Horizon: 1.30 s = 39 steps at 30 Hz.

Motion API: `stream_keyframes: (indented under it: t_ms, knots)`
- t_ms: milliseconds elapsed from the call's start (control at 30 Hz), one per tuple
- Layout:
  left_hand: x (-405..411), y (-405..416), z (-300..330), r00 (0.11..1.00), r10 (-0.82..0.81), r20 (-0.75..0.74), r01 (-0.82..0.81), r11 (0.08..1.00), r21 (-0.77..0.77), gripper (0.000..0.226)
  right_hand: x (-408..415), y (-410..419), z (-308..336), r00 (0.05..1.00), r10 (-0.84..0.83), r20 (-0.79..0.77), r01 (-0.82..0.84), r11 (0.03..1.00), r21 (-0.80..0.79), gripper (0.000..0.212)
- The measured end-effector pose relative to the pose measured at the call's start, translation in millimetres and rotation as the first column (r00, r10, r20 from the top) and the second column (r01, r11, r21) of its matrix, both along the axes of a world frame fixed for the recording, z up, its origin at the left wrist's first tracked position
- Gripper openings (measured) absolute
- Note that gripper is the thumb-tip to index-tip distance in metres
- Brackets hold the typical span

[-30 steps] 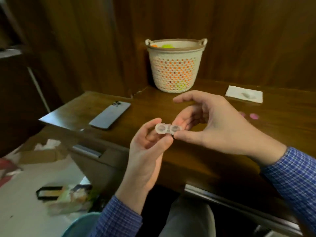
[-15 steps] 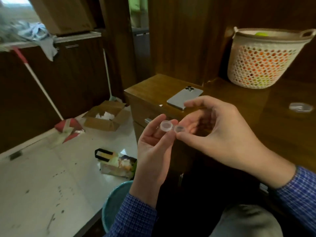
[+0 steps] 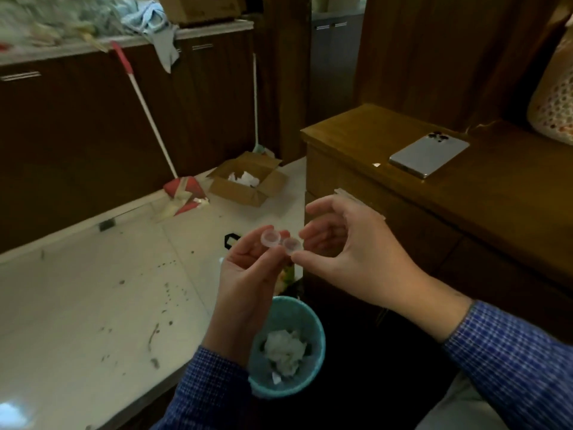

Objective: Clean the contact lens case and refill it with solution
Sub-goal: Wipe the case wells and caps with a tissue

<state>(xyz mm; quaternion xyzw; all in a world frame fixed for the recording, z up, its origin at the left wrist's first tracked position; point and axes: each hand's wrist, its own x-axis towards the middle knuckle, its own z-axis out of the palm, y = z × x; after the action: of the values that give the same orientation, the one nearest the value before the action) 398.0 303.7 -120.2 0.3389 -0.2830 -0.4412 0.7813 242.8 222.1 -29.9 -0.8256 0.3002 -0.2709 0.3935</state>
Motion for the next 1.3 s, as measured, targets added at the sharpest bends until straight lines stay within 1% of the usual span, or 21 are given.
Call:
stream_keyframes:
  t_ms: [67,100,167,200,233,267,300,333,367,400,433,500,567,800,900,1000,1067,1133,1200,1233,1300]
  knots:
    - [18.6,7.0,-13.2,0.996,0.052,0.071,-0.057,0.996,0.063,0.025,5.0,-2.0,-8.9,1.0,0.008,-0.019,-0.008,1.0,-0.004,0.067]
    - [27.2,10.2,-20.8,0.987,0.079,0.137,-0.094,0.99,0.106,0.029,5.7,-3.6,-13.8,1.0,0.009,-0.02,-0.009,1.0,0.0,0.064]
    - [42.4,14.8,-38.3,0.943,0.105,0.314,-0.169,0.969,0.183,0.03,5.0,-6.8,-23.2,1.0,0.003,-0.028,-0.002,1.0,0.009,0.06]
    - [48.1,15.0,-48.4,0.899,0.097,0.427,-0.204,0.956,0.211,0.028,4.0,-8.4,-27.1,0.999,-0.002,-0.033,0.003,1.0,0.013,0.058]
    - [52.4,14.3,-60.1,0.825,0.077,0.56,-0.25,0.939,0.238,0.025,2.9,-9.6,-30.5,0.999,-0.005,-0.037,0.006,1.0,0.02,0.057]
    - [55.6,12.6,-72.9,0.709,0.045,0.704,-0.311,0.915,0.256,0.024,1.9,-10.6,-33.2,0.999,-0.006,-0.04,0.007,1.0,0.026,0.056]
    - [57.1,10.0,-85.9,0.562,0.002,0.827,-0.376,0.891,0.253,0.025,0.9,-11.6,-35.2,0.999,-0.006,-0.045,0.007,1.0,0.03,0.055]
    - [57.7,7.5,-98.4,0.409,-0.049,0.911,-0.426,0.873,0.239,0.028,0.1,-12.4,-36.5,0.999,-0.005,-0.048,0.007,0.999,0.032,0.055]
    - [57.7,4.9,-110.0,0.282,-0.112,0.953,-0.449,0.863,0.234,0.03,-0.7,-13.3,-37.4,0.999,-0.005,-0.048,0.007,0.999,0.033,0.054]
    - [57.2,2.1,-120.7,0.193,-0.187,0.963,-0.45,0.855,0.256,0.03,-1.6,-14.3,-38.2,0.999,-0.006,-0.045,0.007,0.999,0.033,0.053]
    - [56.1,-1.2,-130.1,0.139,-0.267,0.954,-0.446,0.843,0.301,0.029,-2.5,-15.3,-38.7,0.999,-0.008,-0.044,0.01,0.999,0.031,0.053]
    - [54.5,-7.6,-144.9,0.076,-0.394,0.916,-0.44,0.811,0.386,0.027,-4.6,-17.4,-39.0,0.999,-0.01,-0.043,0.012,1.0,0.028,0.053]
    - [54.4,-13.4,-153.4,0.035,-0.442,0.896,-0.438,0.799,0.411,0.027,-6.5,-18.9,-39.0,0.999,-0.008,-0.038,0.009,1.0,0.025,0.054]
    - [62.8,-26.9,-155.9,-0.023,-0.436,0.9,-0.472,0.798,0.375,0.032,-13.9,-19.8,-35.2,1.0,-0.004,-0.028,0.004,1.0,0.003,0.054]
    - [67.8,-33.2,-155.8,-0.004,-0.415,0.91,-0.455,0.811,0.368,0.034,-17.2,-21.0,-33.0,0.999,-0.006,-0.035,0.006,1.0,-0.001,0.053]
    - [73.8,-39.3,-158.2,0.029,-0.507,0.861,-0.437,0.769,0.467,0.033,-20.2,-20.2,-30.4,0.999,-0.001,-0.034,0.002,1.0,0.007,0.053]
    - [77.8,-46.0,-157.8,0.066,-0.518,0.853,-0.449,0.748,0.489,0.033,-23.4,-19.5,-29.0,1.0,-0.008,-0.03,0.007,1.0,-0.001,0.052]
    - [79.8,-54.1,-152.2,0.129,-0.492,0.861,-0.464,0.737,0.491,0.034,-28.1,-20.1,-26.7,0.999,-0.021,-0.033,0.02,1.0,-0.017,0.05]
    - [78.7,-61.2,-138.6,0.248,-0.452,0.857,-0.443,0.734,0.515,0.031,-34.6,-21.6,-22.8,0.999,-0.037,-0.032,0.036,0.999,-0.038,0.049]
    - [77.5,-64.8,-128.4,0.338,-0.42,0.842,-0.404,0.743,0.533,0.029,-38.3,-22.7,-20.3,0.998,-0.046,-0.031,0.044,0.998,-0.05,0.048]
    - [73.0,-70.8,-100.5,0.554,-0.33,0.765,-0.302,0.776,0.554,0.023,-47.6,-24.6,-13.3,0.997,-0.069,-0.03,0.067,0.995,-0.075,0.048]
